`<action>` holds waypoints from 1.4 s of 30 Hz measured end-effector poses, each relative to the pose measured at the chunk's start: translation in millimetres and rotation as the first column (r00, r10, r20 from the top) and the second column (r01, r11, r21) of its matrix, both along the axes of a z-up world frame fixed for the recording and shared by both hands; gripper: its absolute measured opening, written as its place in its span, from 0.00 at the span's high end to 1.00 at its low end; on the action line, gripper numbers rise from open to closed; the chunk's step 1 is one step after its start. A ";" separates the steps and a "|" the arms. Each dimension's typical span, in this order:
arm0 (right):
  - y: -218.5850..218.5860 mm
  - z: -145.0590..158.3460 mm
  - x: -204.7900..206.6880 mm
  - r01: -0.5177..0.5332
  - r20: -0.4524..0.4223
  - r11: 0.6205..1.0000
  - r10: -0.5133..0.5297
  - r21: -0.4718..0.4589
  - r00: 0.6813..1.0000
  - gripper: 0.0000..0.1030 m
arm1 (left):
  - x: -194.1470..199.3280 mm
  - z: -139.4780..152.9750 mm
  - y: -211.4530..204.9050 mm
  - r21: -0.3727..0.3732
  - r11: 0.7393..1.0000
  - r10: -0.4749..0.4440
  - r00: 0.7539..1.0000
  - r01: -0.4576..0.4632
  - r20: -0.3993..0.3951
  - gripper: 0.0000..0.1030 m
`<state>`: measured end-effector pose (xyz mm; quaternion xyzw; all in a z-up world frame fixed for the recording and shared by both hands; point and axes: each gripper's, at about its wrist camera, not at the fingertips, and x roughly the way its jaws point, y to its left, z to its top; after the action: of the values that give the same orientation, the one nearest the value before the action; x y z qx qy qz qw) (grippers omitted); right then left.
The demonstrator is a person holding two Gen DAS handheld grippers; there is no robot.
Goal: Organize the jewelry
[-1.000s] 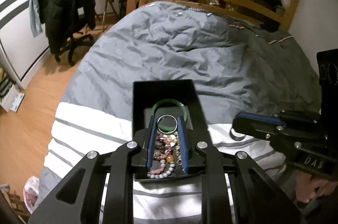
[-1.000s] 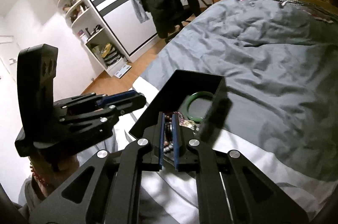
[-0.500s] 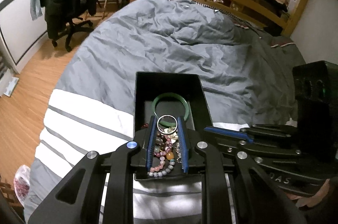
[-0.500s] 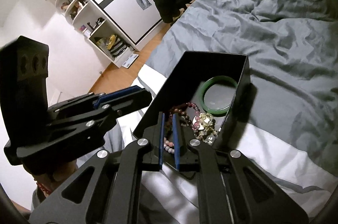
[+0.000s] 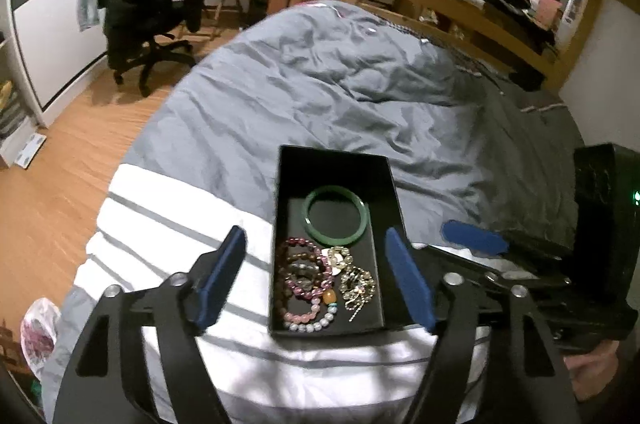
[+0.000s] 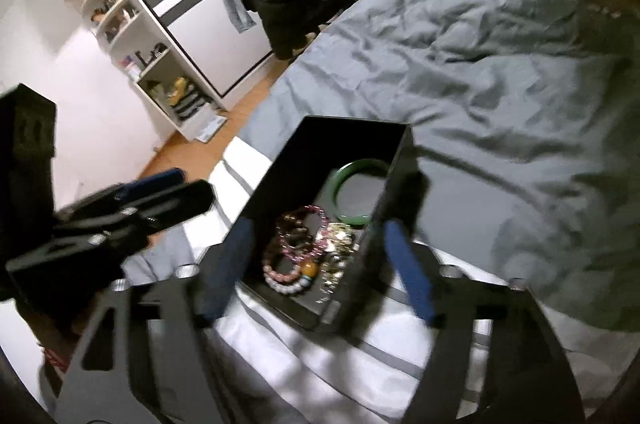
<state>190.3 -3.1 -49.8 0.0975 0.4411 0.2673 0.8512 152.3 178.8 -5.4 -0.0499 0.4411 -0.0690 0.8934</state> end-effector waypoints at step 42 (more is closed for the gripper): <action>5.7 29.3 -99.5 0.032 0.097 0.956 -0.004 -0.291 0.995 0.08 | -91.2 2.7 -3.8 0.245 0.969 -0.019 1.000 0.014 0.019 0.17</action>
<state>90.7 2.6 -20.5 -0.0380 0.4338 0.1959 0.8786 61.0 175.0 -2.7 0.0649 0.4372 -0.0220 0.8967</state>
